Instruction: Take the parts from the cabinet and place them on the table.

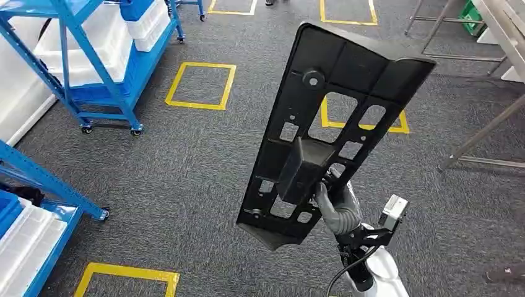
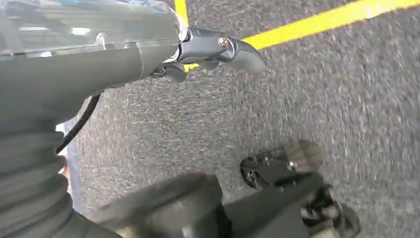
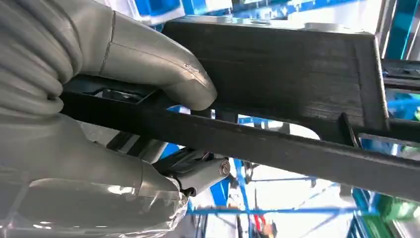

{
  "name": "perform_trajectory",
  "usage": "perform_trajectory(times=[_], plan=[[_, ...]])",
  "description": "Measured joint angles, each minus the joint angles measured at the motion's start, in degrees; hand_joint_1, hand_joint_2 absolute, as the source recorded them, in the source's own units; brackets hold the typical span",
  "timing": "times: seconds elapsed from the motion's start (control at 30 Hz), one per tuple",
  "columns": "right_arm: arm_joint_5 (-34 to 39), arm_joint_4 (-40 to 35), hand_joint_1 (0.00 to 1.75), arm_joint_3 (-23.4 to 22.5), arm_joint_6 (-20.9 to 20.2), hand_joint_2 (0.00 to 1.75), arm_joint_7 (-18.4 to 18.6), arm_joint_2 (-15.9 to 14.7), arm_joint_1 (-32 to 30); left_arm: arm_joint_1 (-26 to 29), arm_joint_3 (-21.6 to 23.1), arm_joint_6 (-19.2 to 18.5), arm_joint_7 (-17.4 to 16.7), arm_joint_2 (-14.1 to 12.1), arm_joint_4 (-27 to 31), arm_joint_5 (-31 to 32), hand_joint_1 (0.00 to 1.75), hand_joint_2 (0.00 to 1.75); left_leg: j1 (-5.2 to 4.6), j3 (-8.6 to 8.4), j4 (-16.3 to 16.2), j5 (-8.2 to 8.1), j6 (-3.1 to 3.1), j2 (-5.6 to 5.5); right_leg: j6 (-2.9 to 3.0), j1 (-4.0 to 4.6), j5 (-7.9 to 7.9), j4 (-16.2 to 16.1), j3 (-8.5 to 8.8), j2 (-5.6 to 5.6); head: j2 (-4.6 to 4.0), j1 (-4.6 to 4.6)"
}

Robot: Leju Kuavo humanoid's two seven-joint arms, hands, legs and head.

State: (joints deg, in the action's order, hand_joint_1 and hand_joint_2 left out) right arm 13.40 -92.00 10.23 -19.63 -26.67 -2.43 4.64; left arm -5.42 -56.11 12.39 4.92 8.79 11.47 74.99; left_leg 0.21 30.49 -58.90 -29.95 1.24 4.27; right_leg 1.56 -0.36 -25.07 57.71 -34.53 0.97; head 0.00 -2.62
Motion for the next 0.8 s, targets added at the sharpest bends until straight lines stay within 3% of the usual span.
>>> perform_trajectory(times=[0.03, 0.1, 0.13, 0.17, 0.2, 0.23, 0.27, 0.3, 0.33, 0.43, 0.47, 0.5, 0.53, 0.57, 0.63, 0.67, 0.7, 0.73, 0.77, 0.8], plan=[[0.0, -0.2, 1.75, 0.0, 0.0, 1.75, 0.1, 0.0, 0.2, 0.1, 0.0, 0.0, 0.2, 0.0, 0.0, -0.2, 0.00, 1.75, 0.09, 1.66, -3.8, -2.19, 0.08, -2.02, 0.30, 0.00, 0.04, 0.0, -0.05, -0.48, 0.00, 0.00], [-0.1, -0.4, 1.75, 0.0, 0.0, 1.75, 0.2, 0.2, 0.3, 0.3, -0.1, 0.0, 0.4, 0.0, 0.0, -0.7, 0.00, 1.75, 0.15, 6.48, -13.7, -6.26, 0.29, -3.61, 0.45, 0.12, 0.05, 0.0, -0.07, -2.06, 0.00, 0.00], [-0.3, -0.4, 1.75, 0.0, 0.1, 1.75, 0.3, 0.2, 0.2, 0.2, -0.2, 0.0, 0.9, 0.0, 0.0, -0.9, 0.00, 1.75, 0.15, 8.10, -16.6, -6.82, 0.31, -3.70, 0.45, 0.17, 0.05, 0.1, -0.04, -2.80, 0.00, 0.00], [-0.7, -0.4, 1.75, 0.0, 0.3, 1.75, 0.3, 0.2, 0.2, 0.0, -0.2, 0.0, 1.0, 0.0, 0.0, -1.0, 0.00, 1.75, 0.16, 8.43, -16.8, -5.84, 0.27, -3.70, 0.45, 0.18, 0.05, 0.1, 0.02, -3.61, 0.00, 0.00], [-1.6, -0.4, 1.75, 0.0, 0.9, 1.75, 0.3, 0.2, 0.3, 0.0, -0.2, 0.1, 1.3, 0.0, 0.0, -1.0, 0.00, 1.75, 0.17, 7.42, -14.1, -3.51, 0.18, -3.73, 0.42, 0.17, 0.04, 0.2, 0.08, -4.51, 0.00, 0.00], [-2.5, -0.5, 1.75, 0.0, 1.6, 1.75, 0.2, 0.2, 0.2, 0.0, -0.2, 0.1, 1.4, 0.0, 0.0, -1.2, 0.00, 1.75, 0.25, 5.35, -9.3, -0.55, 0.03, -4.13, 0.32, 0.14, -0.03, 0.4, 0.18, -5.45, 0.00, 0.00], [-4.1, -0.9, 1.75, -0.1, 2.8, 1.75, 0.0, 0.2, 0.1, 0.2, -0.2, 0.2, 1.4, 0.0, 0.0, -1.2, 0.00, 1.75, 0.40, 3.02, -3.9, 2.30, -0.16, -5.43, 0.16, 0.09, -0.13, 0.6, 0.23, -6.35, 0.00, 0.00], [-5.6, -1.4, 1.75, -0.3, 4.0, 1.75, -0.2, 0.1, -0.1, 0.4, -0.2, 0.2, 1.4, 0.0, 0.0, -1.1, 0.00, 1.75, 0.61, 1.78, -0.3, 3.09, -0.39, -8.70, -0.07, -0.05, -0.22, 0.8, -0.04, -6.96, 0.00, 0.00], [-6.9, -2.1, 1.75, -0.6, 5.0, 1.75, -0.4, -0.1, -0.2, 0.5, -0.2, 0.1, 1.4, 0.0, 0.0, -1.1, 0.00, 1.75, 0.88, 1.36, 1.0, 2.63, -0.41, -10.21, -0.54, 0.27, -0.26, 1.3, -0.50, -7.52, 0.00, 0.00], [-10.1, -5.3, 1.75, -2.2, 7.3, 1.75, 0.1, -1.8, -2.6, 0.2, -0.2, -0.3, 1.3, 0.0, 0.0, -0.9, 0.00, 1.75, 0.20, 1.29, 0.8, 2.75, -1.34, -8.47, -2.00, -0.41, 0.33, 0.6, -0.90, -9.47, 0.00, 0.00], [-11.0, -6.4, 1.75, -2.9, 7.7, 1.75, 0.5, -2.4, -3.2, 0.3, -0.3, -0.4, 1.3, 0.1, 0.0, -0.8, 0.00, 1.75, 0.91, 1.02, 1.7, 3.24, -1.97, -7.68, -2.36, -0.30, 0.31, 0.7, -0.92, -9.93, 0.00, 0.00], [-11.6, -7.4, 1.75, -3.5, 8.0, 1.75, 0.7, -3.0, -3.8, 0.2, -0.3, -0.5, 1.2, 0.1, 0.0, -0.7, 0.00, 1.75, 0.67, 0.73, 2.1, 3.43, -2.28, -6.80, -2.24, -0.11, -0.52, 1.7, -1.38, -6.77, 0.00, 0.00], [-12.3, -8.5, 1.75, -4.2, 8.4, 1.75, 1.1, -3.6, -4.0, 0.3, -0.3, -0.5, 1.2, 0.1, 0.0, -0.7, 0.00, 1.75, 0.52, 0.66, 2.2, 3.45, -2.62, -5.88, -2.37, 0.10, -2.77, 5.0, -2.96, -3.58, 0.00, 0.00], [-12.5, -9.2, 1.75, -4.6, 8.5, 1.75, 1.2, -3.9, -4.3, 0.4, -0.3, -0.5, 1.2, 0.1, 0.0, -0.7, 0.00, 1.75, 0.33, 0.69, 2.2, 3.38, -2.73, -5.10, -2.54, 0.04, -4.80, 8.8, -4.85, -2.36, 0.00, 0.02], [-12.5, -10.9, 1.75, -5.9, 8.4, 1.75, 1.2, -4.7, -6.0, 0.8, -0.3, -0.6, 1.2, 0.1, 0.0, -0.8, 0.00, 1.75, 0.05, 0.70, 2.2, 3.16, -2.93, -3.23, -2.87, -0.27, -8.25, 17.8, -9.24, -1.54, 0.00, 0.02], [-12.5, -11.5, 1.75, -6.5, 8.4, 1.75, 1.2, -5.2, -6.7, 0.8, -0.3, -0.6, 1.2, 0.1, 0.0, -0.8, 0.00, 1.75, 0.00, 0.65, 2.1, 3.07, -2.90, -2.38, -2.99, -0.44, -7.84, 18.6, -9.69, -1.51, 0.00, 0.02], [-12.5, -11.8, 1.75, -6.9, 8.3, 1.75, 1.2, -5.4, -7.1, 0.8, -0.3, -0.6, 1.2, 0.1, 0.0, -0.8, 0.00, 1.75, -0.01, 0.58, 2.1, 2.94, -2.83, -1.64, -3.06, -0.50, -6.26, 16.6, -8.64, -1.37, 0.00, 0.02], [-12.6, -12.2, 1.75, -7.2, 8.4, 1.75, 1.2, -5.7, -7.3, 0.8, -0.3, -0.6, 1.2, 0.2, 0.0, -0.8, 0.00, 1.75, 0.00, 0.44, 2.1, 2.78, -2.74, -0.92, -3.07, -0.52, -4.00, 12.4, -6.29, -1.01, 0.00, 0.02], [-12.9, -12.8, 1.75, -7.6, 8.5, 1.75, 1.3, -5.9, -7.6, 0.8, -0.3, -0.7, 1.2, 0.2, 0.0, -0.9, 0.00, 1.75, 0.00, 0.23, 2.1, 2.59, -2.58, -0.23, -2.97, -0.49, -1.55, 6.4, -2.95, -0.03, 0.00, 0.02], [-13.1, -13.3, 1.75, -8.0, 8.7, 1.75, 1.3, -6.1, -8.0, 0.8, -0.3, -0.7, 1.2, 0.3, 0.0, -1.0, 0.00, 1.75, -0.06, -0.02, 2.0, 2.36, -2.33, 0.29, -2.82, -0.41, -0.26, 1.4, -0.01, 2.00, 0.00, 0.02]])
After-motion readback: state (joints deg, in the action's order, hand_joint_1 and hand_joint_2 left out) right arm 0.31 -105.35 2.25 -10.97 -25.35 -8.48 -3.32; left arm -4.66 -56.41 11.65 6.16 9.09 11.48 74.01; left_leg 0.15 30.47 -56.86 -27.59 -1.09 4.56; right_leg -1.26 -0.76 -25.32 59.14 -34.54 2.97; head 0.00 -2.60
